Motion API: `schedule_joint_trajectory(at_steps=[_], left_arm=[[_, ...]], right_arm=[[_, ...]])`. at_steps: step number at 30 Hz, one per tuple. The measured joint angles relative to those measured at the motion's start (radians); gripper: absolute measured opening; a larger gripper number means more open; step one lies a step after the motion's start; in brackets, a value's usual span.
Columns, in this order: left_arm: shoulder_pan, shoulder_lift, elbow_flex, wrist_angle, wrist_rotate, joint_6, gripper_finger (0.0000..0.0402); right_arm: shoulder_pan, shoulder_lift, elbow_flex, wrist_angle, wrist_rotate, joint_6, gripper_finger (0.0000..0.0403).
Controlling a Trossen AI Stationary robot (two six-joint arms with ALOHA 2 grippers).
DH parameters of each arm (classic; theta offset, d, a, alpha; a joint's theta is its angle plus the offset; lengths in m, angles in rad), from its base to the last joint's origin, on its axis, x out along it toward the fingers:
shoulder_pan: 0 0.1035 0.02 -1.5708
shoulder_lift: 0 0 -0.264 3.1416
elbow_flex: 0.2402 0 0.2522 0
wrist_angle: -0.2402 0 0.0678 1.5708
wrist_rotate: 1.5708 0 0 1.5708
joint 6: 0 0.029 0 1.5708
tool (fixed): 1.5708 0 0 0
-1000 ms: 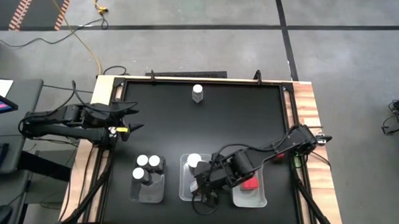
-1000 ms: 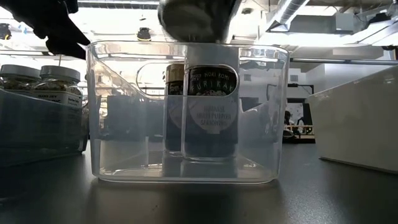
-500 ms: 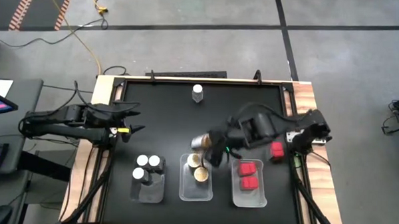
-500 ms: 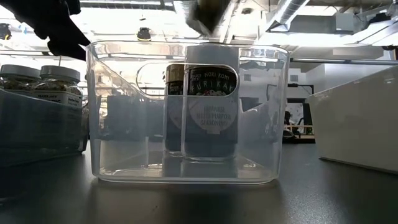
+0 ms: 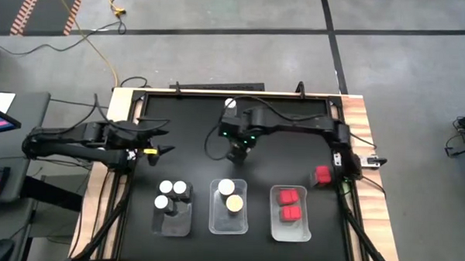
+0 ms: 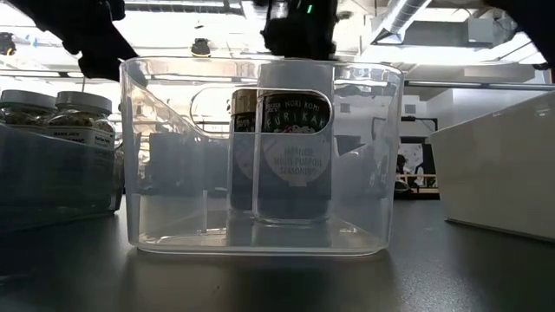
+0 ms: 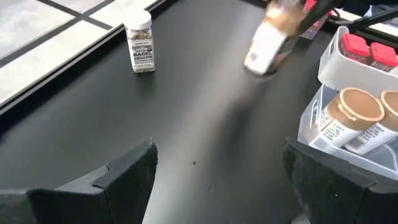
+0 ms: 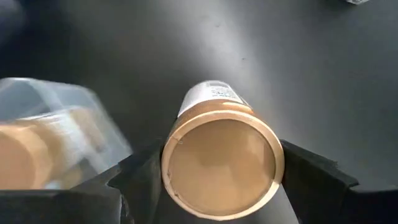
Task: Sort spices by type
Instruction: Move the golden seasoning bottle to the middle of the table
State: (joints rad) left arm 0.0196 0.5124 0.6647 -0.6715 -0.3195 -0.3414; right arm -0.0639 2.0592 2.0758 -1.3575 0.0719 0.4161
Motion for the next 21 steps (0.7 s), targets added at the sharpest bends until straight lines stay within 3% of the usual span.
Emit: schedule_joint_trajectory(at_steps=[8, 21], left_arm=[[0.000, 0.046, 0.000, 0.016, -0.002, -0.010, 0.0328], [0.000, 0.104, 0.000, 0.011, -0.004, -0.023, 0.0328]], right_arm=[[-0.012, 0.137, 0.000, 0.005, -0.024, -0.104, 0.0313], [0.005, 0.138, 0.001, 0.045, -0.032, -0.181, 0.0355]])
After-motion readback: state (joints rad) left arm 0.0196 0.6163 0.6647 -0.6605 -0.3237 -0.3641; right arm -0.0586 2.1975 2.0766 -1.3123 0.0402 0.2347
